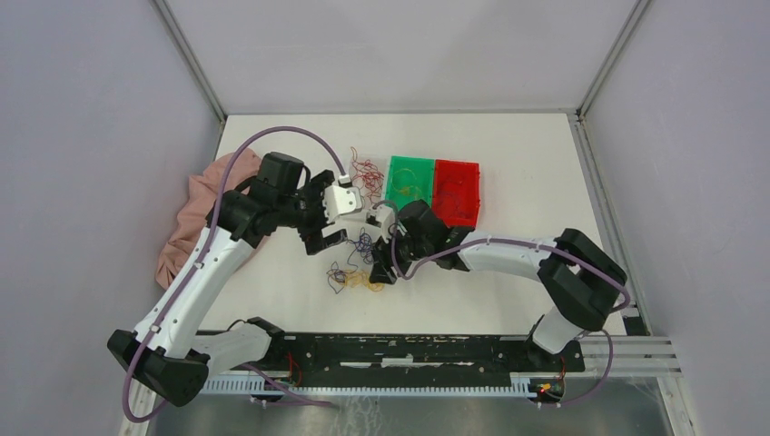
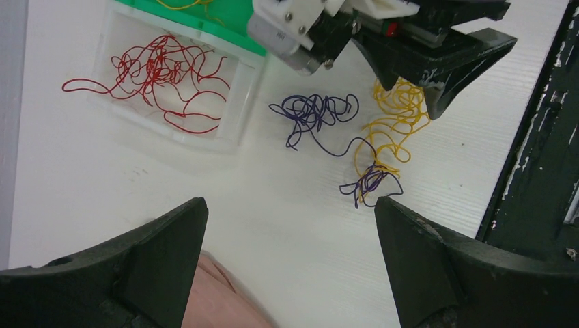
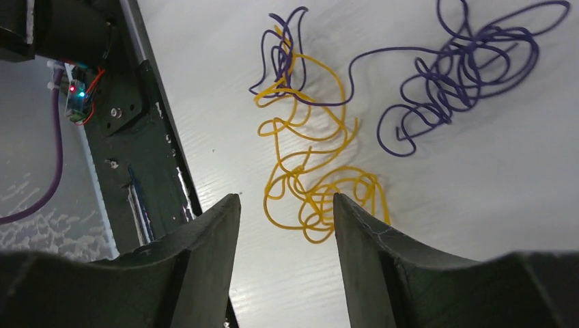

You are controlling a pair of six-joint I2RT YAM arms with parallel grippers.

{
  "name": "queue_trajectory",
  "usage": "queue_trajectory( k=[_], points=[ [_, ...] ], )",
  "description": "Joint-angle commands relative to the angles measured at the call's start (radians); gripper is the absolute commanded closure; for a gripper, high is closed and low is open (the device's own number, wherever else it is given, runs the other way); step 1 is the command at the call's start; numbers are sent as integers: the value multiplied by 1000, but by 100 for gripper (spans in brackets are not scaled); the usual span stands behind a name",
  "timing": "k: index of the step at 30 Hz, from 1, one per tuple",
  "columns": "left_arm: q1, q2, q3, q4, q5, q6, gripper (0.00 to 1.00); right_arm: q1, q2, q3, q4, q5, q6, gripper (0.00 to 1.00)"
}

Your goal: Untangle the cables

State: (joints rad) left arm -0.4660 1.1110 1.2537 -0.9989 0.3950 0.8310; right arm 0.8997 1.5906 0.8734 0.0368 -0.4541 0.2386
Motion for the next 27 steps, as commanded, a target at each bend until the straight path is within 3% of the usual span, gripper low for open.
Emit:
queue_trajectory(
  k=[1, 5, 8, 16, 22, 27],
  points=[
    [5, -9, 47, -14, 41, 28, 1, 17, 78, 107, 14, -127, -75, 41],
    [4, -13, 58, -15, 36, 29, 0, 30, 149, 175, -54, -92, -98, 43],
    [5, -14, 62, -10, 27, 27, 1, 35, 166, 208, -92, -53, -111, 51],
    [4, -41, 47, 24, 27, 13, 0, 36, 75, 209, -197, 54, -123, 98],
    [5, -59, 46, 49, 58, 2, 1, 35, -42, 202, -238, 87, -86, 99],
    [5, -136, -29, 121, 183, -64, 1, 34, -205, 210, -200, 92, -12, 100]
  ],
)
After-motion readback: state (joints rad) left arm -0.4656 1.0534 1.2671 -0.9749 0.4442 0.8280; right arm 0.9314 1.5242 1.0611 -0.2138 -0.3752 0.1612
